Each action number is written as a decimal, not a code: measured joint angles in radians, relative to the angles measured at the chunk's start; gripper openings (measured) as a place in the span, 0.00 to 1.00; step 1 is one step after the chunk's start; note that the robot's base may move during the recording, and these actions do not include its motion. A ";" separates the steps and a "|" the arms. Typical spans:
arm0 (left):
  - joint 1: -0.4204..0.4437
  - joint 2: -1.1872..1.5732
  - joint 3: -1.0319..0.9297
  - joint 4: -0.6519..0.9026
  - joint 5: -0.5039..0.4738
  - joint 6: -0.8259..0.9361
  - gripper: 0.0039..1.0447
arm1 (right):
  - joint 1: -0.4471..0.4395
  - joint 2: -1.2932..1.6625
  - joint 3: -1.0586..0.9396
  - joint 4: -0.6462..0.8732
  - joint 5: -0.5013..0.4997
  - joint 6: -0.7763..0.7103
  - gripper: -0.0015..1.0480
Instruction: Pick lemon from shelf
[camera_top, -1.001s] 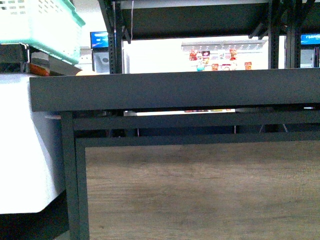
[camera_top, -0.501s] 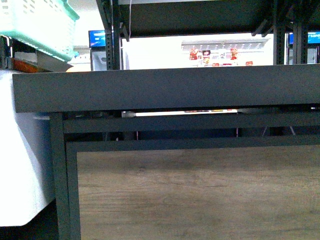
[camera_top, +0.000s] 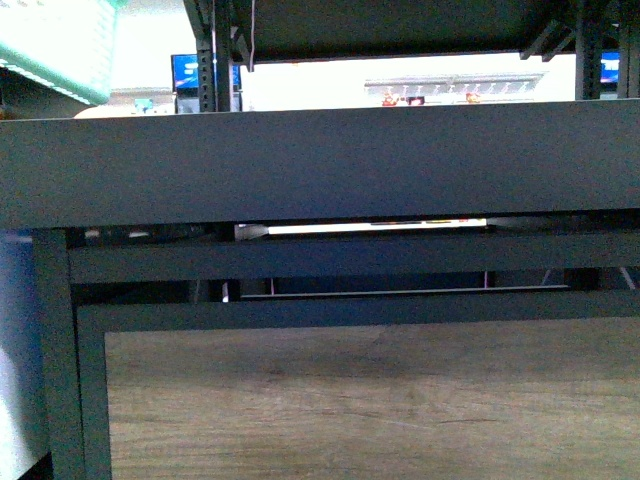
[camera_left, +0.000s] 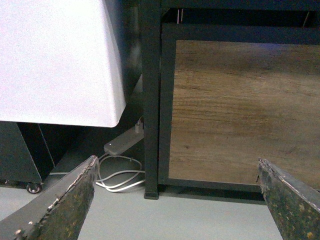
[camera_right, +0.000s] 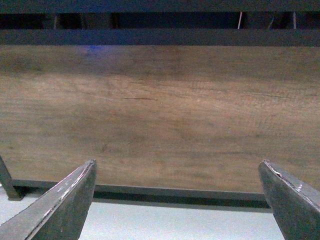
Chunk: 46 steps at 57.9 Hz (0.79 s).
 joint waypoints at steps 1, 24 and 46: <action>0.000 0.000 0.000 0.000 0.000 0.000 0.92 | 0.000 0.000 0.000 0.000 0.000 0.000 0.93; 0.000 0.000 0.000 0.000 0.001 0.000 0.92 | 0.000 0.000 0.000 0.000 -0.001 0.000 0.93; 0.000 0.000 0.000 0.000 0.001 0.000 0.92 | 0.000 0.001 0.000 0.000 -0.001 0.000 0.93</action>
